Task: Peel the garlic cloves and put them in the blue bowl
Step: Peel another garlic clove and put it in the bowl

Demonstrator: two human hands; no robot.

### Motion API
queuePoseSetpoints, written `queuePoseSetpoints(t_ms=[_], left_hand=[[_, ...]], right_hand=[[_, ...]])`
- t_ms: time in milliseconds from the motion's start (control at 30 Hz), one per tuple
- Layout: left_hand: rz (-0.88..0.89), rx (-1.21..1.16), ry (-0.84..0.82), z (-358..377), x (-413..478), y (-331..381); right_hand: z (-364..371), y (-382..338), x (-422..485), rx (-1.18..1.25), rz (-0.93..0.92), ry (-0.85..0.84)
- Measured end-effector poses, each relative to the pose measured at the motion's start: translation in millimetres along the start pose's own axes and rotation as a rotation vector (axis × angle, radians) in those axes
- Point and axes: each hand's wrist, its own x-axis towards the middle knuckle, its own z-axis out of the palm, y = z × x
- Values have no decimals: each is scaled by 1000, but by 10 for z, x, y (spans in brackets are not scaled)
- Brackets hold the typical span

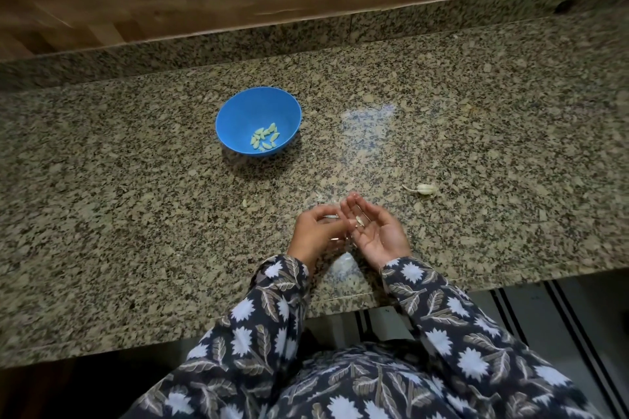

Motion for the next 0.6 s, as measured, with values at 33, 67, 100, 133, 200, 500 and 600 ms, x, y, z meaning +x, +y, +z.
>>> queuePoseSetpoints(t_ms=[33,67,100,133,200,500,600], left_hand=[[-8,42,-14,4,6,13],[-25,81,-20,10,26,24],[-46,118,-21,19,43,42],[-66,156,-16,26,61,56],[-84,254,8,45,91,70],[-15,138,77,29,111,60],[170,388,233,-76,175,-7]], right_hand=[[4,2,-11,-44,4,-11],[9,3,-20,-85,10,-19],[7,3,-28,-120,13,-24],[3,1,-33,-146,20,-27],[-4,-7,-43,-187,37,-32],[-22,-104,2,-206,70,16],[-28,-111,9,-339,20,110]])
